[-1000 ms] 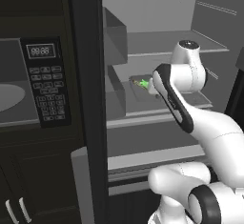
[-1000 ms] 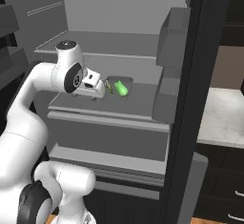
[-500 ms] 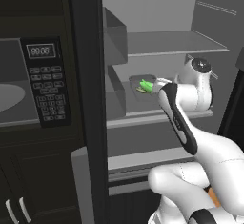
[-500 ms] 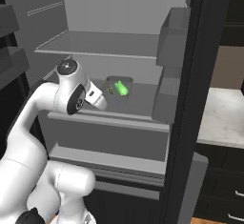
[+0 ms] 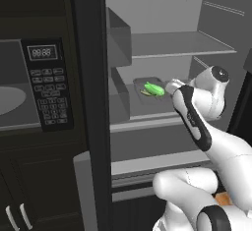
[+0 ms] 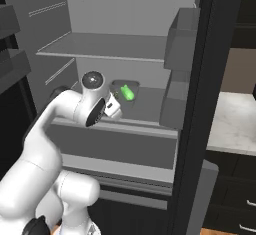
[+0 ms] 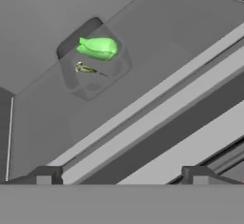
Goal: Place the tupperware containing the fish and corn meal in the microwave. Close the microwave door and press the start button to reheat the meal.
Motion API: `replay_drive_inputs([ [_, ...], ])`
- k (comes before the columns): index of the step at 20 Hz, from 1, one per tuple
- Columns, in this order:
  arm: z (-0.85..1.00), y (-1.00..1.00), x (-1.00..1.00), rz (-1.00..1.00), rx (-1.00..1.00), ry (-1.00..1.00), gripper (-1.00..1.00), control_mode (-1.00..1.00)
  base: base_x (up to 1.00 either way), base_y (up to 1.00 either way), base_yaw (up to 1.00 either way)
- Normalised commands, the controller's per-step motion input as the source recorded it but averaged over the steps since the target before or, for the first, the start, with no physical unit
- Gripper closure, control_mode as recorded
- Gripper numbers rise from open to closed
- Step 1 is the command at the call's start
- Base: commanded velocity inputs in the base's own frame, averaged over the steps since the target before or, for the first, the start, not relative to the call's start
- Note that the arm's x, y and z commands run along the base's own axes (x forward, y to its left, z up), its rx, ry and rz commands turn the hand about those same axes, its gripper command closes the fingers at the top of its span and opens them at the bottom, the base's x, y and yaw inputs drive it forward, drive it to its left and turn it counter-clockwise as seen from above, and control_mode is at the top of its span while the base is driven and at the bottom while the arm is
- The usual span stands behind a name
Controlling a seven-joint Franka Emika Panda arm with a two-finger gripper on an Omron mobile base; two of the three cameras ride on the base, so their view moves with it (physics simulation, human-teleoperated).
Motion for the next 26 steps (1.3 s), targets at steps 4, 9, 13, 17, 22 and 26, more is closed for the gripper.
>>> replay_drive_inputs([
  [4,-0.01,-0.01,0.34,0.00,0.04,0.05,-1.00,-1.00,0.00,0.00,0.00],
  [9,-0.11,0.00,0.36,0.00,0.01,0.00,-1.00,-1.00,0.00,0.00,0.00],
  [13,-0.20,0.00,0.35,0.00,0.00,0.00,-1.00,-1.00,0.00,0.00,0.00],
  [17,-0.24,0.00,0.36,0.00,0.00,0.00,-1.00,-1.00,0.00,0.00,0.00],
  [22,-0.25,0.00,0.42,0.00,0.00,0.00,-1.00,-1.00,0.00,0.00,0.00],
  [26,-0.17,0.00,0.40,0.00,0.00,0.00,-1.00,-1.00,0.00,0.00,0.00],
])
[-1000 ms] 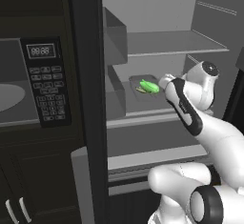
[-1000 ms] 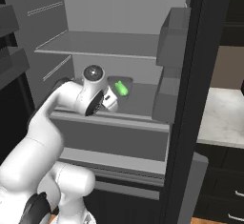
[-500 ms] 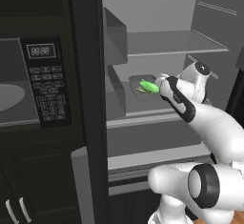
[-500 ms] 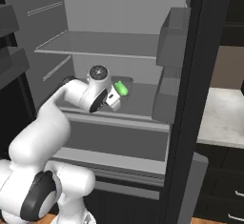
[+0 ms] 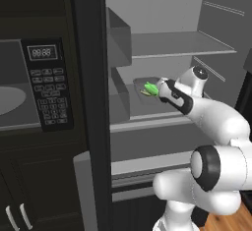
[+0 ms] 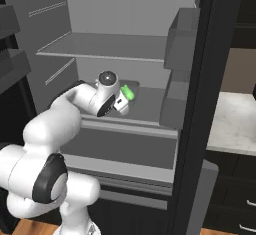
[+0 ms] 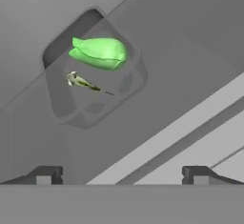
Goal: Place the tupperware containing the fish and corn meal in the microwave. Close the microwave door and press the start button to reheat the meal.
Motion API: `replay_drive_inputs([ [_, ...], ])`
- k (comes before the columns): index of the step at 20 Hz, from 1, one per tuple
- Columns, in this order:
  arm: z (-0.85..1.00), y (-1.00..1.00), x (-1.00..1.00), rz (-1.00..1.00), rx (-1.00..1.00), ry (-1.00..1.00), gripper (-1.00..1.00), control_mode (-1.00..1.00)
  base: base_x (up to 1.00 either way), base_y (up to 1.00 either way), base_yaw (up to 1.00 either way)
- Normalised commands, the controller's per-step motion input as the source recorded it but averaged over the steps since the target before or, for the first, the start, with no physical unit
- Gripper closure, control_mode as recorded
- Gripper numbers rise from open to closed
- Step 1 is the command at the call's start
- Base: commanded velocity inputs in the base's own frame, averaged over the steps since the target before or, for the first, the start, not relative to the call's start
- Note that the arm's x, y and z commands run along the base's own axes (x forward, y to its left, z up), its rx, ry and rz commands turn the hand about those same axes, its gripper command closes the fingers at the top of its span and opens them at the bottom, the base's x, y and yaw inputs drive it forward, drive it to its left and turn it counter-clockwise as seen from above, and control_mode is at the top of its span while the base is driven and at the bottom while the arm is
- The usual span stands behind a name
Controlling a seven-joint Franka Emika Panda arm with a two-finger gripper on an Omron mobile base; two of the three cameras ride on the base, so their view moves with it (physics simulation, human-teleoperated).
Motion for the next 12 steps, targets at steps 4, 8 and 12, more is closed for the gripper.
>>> replay_drive_inputs([
  [4,-0.13,0.00,0.37,0.00,0.00,0.00,-1.00,-1.00,0.00,0.00,0.00],
  [8,-0.09,0.04,0.38,0.00,0.00,0.00,-1.00,-1.00,0.00,0.00,0.00],
  [12,-0.11,0.08,0.38,-0.01,0.00,0.02,-1.00,-1.00,0.00,0.00,0.00],
])
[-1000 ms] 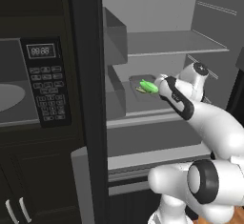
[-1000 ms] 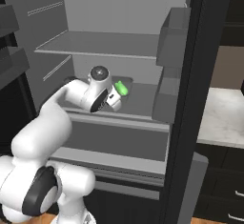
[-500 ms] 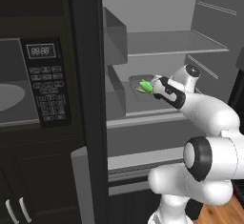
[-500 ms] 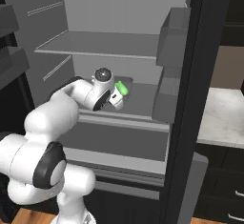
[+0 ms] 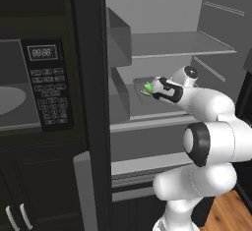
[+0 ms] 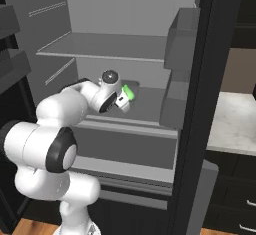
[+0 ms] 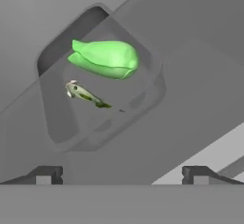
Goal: Place the tupperware containing the fish and corn meal in the microwave. Close the microwave door and press the start button to reheat the meal.
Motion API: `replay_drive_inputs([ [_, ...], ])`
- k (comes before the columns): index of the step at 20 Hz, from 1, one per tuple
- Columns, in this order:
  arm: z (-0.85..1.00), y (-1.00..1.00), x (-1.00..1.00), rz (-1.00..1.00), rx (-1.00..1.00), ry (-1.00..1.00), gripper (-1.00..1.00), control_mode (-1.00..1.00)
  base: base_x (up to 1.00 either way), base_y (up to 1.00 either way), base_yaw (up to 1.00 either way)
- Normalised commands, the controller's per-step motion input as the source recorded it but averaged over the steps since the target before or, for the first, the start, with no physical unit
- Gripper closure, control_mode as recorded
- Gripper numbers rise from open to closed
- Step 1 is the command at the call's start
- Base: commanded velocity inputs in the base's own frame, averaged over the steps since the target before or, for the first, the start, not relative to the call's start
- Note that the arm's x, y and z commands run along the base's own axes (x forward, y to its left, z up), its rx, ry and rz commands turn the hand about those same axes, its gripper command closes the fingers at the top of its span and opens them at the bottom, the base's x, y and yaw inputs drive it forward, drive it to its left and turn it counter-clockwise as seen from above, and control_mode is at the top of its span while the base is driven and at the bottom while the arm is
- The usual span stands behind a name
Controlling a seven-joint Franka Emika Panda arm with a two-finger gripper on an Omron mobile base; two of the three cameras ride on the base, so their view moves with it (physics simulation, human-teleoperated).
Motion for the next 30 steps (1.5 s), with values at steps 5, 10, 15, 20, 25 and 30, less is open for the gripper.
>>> replay_drive_inputs([
  [5,-0.14,0.08,0.40,-0.01,0.00,0.03,-1.00,-1.00,0.00,0.00,0.00],
  [10,-0.17,0.03,0.40,-0.01,0.00,0.03,-1.00,-1.00,0.00,0.00,0.00],
  [15,-0.23,0.00,0.37,-0.03,0.00,0.04,-1.00,-1.00,0.00,0.00,0.00],
  [20,-0.25,0.00,0.36,-0.04,0.00,0.05,-1.00,-1.00,0.00,0.00,0.00],
  [25,-0.24,0.00,0.36,-0.05,0.00,0.05,-1.00,-1.00,0.00,0.00,0.00],
  [30,-0.27,0.00,0.27,-0.07,0.00,0.04,-1.00,-1.00,0.00,0.00,0.00],
])
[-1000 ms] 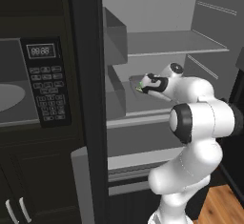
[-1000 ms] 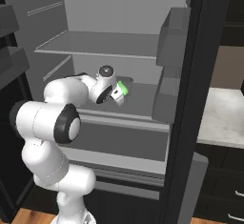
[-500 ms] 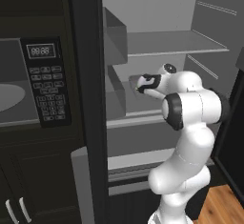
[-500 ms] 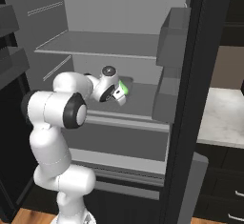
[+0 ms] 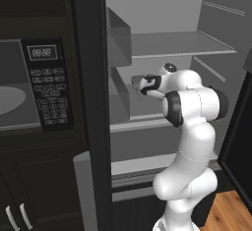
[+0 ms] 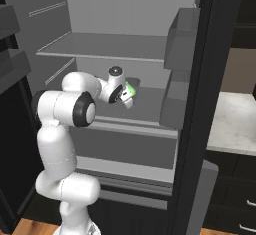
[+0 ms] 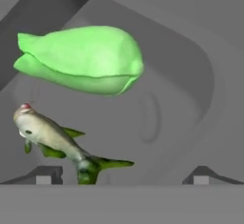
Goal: Place the tupperware containing the fish and corn meal in the microwave. Close the microwave door and press the start button to reheat the meal.
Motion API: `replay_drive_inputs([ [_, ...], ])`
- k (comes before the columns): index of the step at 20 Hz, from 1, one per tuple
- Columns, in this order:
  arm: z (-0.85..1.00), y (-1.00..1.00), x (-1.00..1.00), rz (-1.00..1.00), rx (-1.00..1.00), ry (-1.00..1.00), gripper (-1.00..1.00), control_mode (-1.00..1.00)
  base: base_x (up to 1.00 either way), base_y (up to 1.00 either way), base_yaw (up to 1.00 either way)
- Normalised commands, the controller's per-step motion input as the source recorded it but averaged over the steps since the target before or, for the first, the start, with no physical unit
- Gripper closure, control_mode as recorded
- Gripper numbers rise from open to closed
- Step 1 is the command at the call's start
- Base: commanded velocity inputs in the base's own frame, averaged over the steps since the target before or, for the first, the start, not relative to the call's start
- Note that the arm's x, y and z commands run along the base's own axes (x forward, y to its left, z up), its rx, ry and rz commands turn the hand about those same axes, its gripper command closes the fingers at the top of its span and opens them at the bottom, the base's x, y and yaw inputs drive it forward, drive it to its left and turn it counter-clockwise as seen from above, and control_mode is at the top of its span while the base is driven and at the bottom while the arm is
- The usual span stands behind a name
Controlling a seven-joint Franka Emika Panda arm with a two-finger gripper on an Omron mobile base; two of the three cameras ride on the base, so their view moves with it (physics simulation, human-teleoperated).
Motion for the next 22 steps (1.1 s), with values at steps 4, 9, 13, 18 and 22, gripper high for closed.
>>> replay_drive_inputs([
  [4,-0.43,0.00,0.08,-0.11,0.00,0.06,1.00,-1.00,0.00,0.00,0.00],
  [9,-0.55,0.00,0.00,-0.14,0.00,0.02,1.00,-1.00,0.00,0.00,0.00],
  [13,-0.19,0.00,0.00,-0.05,0.00,0.00,1.00,-1.00,0.00,0.00,0.00],
  [18,-0.07,0.00,-0.05,0.00,0.00,0.00,1.00,-1.00,0.00,0.00,0.00],
  [22,-0.24,0.00,-0.64,0.00,0.00,-0.06,1.00,-1.00,0.00,0.00,0.00],
])
